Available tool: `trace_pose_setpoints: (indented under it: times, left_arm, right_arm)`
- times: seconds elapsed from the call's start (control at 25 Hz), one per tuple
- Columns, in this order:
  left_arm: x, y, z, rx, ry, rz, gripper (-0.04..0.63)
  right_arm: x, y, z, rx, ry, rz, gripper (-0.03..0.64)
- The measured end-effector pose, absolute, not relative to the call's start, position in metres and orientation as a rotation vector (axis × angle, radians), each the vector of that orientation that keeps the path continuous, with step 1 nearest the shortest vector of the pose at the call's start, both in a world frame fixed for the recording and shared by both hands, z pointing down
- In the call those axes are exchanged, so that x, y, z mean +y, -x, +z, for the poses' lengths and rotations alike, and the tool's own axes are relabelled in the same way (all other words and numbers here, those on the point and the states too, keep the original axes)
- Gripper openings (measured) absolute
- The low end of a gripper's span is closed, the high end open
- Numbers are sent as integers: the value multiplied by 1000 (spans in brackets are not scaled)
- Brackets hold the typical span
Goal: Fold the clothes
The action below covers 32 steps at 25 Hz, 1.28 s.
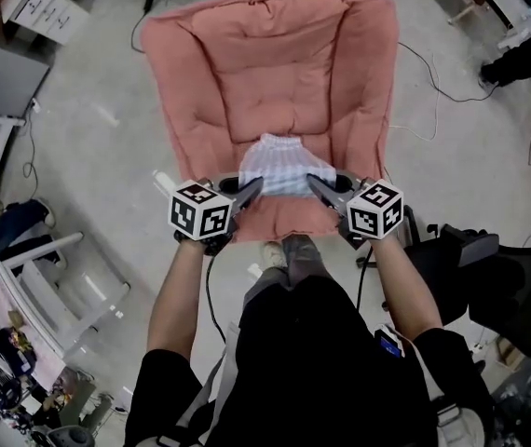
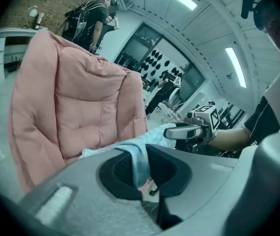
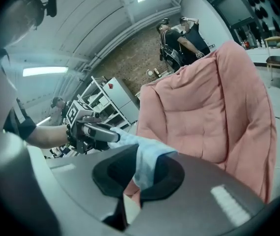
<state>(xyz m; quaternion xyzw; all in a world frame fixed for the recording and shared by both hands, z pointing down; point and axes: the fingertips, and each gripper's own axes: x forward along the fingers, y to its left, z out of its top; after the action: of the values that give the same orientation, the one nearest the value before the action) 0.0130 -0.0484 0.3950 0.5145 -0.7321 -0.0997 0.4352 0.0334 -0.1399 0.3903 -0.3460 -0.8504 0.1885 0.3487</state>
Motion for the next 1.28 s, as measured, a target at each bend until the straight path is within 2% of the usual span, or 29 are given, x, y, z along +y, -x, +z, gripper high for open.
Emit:
trace_pose_setpoints:
  times: [0.4, 0.72, 1.28]
  left_arm:
    - [-32, -134, 465, -1708, -1259, -272, 25]
    - [-21, -189, 510, -1713, -1270, -154, 25]
    - [-8, -275, 590, -1696, -1206, -214, 26]
  right_arm:
    - [-122, -157, 459, -2095, 854, 463, 14]
    - [-108, -214, 504, -2093, 813, 432, 14]
    - [-97, -304, 590, -1983, 770, 409, 14]
